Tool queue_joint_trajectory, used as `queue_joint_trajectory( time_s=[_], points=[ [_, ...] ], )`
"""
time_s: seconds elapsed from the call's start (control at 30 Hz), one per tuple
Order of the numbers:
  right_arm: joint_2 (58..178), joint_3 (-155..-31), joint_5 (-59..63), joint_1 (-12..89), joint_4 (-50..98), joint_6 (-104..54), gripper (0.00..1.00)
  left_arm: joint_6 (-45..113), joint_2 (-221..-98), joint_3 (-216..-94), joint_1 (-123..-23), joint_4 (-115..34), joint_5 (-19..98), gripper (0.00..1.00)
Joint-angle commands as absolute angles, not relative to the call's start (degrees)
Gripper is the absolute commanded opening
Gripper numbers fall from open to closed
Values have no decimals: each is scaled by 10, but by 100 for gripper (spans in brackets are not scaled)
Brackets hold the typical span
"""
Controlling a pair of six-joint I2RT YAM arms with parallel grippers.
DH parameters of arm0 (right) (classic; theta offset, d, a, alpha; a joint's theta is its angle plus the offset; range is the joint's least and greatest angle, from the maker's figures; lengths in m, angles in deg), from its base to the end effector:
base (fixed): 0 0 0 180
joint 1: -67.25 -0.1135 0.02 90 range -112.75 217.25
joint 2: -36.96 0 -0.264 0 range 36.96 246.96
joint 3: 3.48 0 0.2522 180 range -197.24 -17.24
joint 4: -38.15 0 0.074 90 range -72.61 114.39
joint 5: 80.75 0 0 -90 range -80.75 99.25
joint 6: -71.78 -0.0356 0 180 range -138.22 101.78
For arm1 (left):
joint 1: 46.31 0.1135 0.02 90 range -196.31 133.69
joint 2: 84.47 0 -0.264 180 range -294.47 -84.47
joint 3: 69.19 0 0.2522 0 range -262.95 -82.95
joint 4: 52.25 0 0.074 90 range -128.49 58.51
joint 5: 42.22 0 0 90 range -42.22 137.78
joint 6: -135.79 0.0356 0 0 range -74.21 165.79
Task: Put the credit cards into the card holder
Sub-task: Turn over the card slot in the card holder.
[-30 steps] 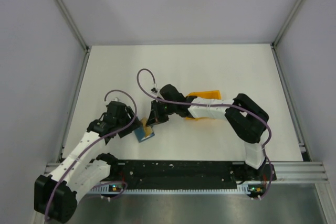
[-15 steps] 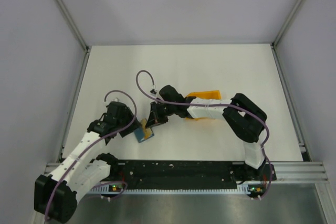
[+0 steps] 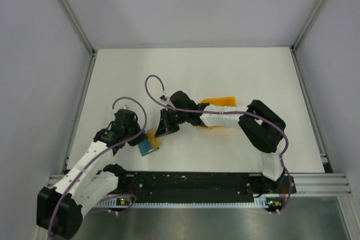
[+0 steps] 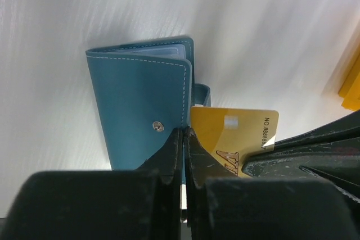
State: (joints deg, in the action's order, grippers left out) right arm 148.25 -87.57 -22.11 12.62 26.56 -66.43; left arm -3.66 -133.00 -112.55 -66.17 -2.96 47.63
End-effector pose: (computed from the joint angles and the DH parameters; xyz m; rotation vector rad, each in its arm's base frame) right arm 0.2289 0.3545 0.1788 -0.4975 2.5903 1.4369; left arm 0.1505 -0.0545 0.1994 -0.6609 2.5067 -0.4752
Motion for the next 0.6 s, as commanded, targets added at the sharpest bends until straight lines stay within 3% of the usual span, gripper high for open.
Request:
queue_joint_trajectory(
  time_s=[0.0, 0.37, 0.57],
  points=[
    [1498, -911, -232, 116, 289, -662, 0, -23, -1330, -1123, -659, -38, 480, 0],
    [1528, -927, -246, 110, 288, -667, 0, -7, -1315, -1128, -659, -44, 456, 0],
    [1528, -934, -182, 110, 226, -633, 0, 15, -1295, -1122, -660, -93, 389, 0]
  ],
)
